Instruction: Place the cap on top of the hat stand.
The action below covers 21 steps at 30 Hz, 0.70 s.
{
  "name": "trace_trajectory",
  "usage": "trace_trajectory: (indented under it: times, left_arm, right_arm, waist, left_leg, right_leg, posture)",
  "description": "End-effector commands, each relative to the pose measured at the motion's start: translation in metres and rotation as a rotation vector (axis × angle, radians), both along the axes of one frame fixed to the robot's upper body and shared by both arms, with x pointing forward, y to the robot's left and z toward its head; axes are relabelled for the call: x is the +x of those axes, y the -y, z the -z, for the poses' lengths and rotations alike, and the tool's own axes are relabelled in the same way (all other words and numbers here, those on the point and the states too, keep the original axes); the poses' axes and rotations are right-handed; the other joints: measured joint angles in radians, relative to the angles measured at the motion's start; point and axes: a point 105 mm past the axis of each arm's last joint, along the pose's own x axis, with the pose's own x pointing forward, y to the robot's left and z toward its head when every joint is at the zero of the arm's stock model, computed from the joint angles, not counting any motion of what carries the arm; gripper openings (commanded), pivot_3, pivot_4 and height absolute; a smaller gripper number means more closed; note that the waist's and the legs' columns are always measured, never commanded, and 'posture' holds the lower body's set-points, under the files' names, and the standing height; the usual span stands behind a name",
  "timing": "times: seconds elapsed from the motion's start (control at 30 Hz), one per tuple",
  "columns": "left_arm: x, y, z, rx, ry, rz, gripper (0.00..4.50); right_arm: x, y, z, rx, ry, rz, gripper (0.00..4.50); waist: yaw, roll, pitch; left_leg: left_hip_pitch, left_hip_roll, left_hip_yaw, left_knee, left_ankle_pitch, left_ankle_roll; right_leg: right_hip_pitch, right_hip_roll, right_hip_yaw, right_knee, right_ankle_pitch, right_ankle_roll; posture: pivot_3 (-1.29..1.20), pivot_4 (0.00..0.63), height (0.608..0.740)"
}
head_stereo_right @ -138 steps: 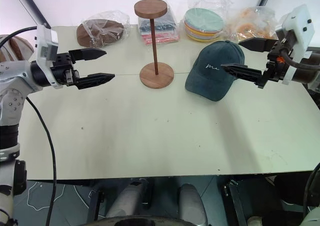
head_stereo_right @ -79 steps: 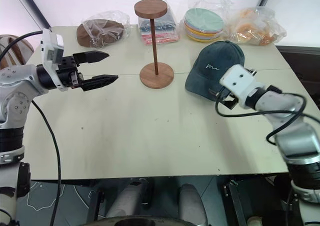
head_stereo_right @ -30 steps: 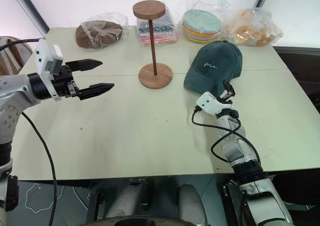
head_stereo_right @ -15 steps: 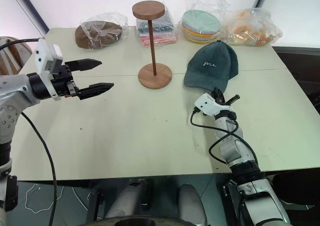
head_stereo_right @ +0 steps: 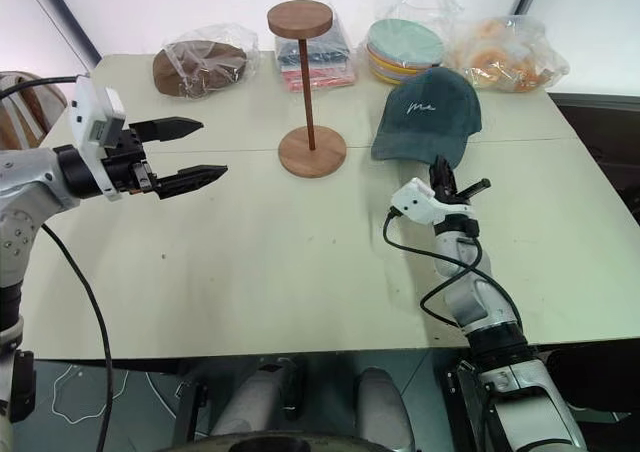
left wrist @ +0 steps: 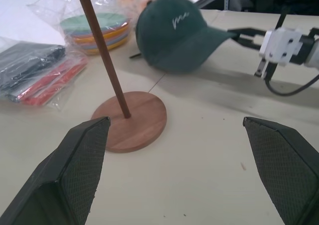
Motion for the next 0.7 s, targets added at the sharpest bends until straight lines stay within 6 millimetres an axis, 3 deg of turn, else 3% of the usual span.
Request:
trace_trajectory:
  times: [0.03,0.13,0.33,0.53,0.7]
  left_arm:
    - [0.002,-0.002,-0.014,-0.001,0.068,-0.008,4.5]
    - [0.007,-0.002,-0.013,-0.013,0.07,-0.014,4.5]
    - [0.024,0.0,-0.007,-0.047,0.068,-0.026,4.5]
    - [0.039,0.004,-0.003,-0.071,0.07,-0.026,4.5]
    - [0.046,0.006,0.001,-0.089,0.073,-0.032,4.5]
  right_arm:
    - [-0.015,0.005,-0.042,-0.005,0.16,0.002,0.13]
    - [-0.025,0.004,-0.062,0.015,0.213,-0.002,0.13]
    - [-0.044,-0.02,-0.116,0.058,0.304,-0.087,0.13]
    - [-0.046,-0.048,-0.157,0.08,0.37,-0.185,0.13]
    - [-0.044,-0.069,-0.178,0.084,0.417,-0.263,0.13]
  waist:
    - [0.001,0.0,0.0]
    - [-0.001,0.0,0.0]
    - [-0.002,0.0,0.0]
    - [-0.003,0.0,0.0]
    - [-0.002,0.0,0.0]
  left_leg:
    - [0.0,0.0,0.0,0.0,0.0,0.0]
    - [0.0,0.0,0.0,0.0,0.0,0.0]
    - [-0.001,0.0,0.0,-0.001,0.0,0.0]
    - [-0.001,0.0,0.0,0.0,0.0,0.0]
    - [-0.002,0.0,0.0,0.0,0.0,0.0]
  right_leg:
    - [0.0,0.0,0.0,0.0,0.0,0.0]
    - [0.001,0.0,0.0,0.0,0.0,0.0]
    - [0.0,0.0,0.0,0.001,0.0,0.0]
    - [0.0,0.001,-0.001,0.001,0.0,0.0]
    - [-0.001,0.0,-0.001,0.001,0.0,0.0]
  posture:
    - [0.0,0.15,0.74]
    - [0.0,0.15,0.74]
    - [0.0,0.15,0.74]
    - [0.0,0.15,0.74]
    - [0.0,0.15,0.74]
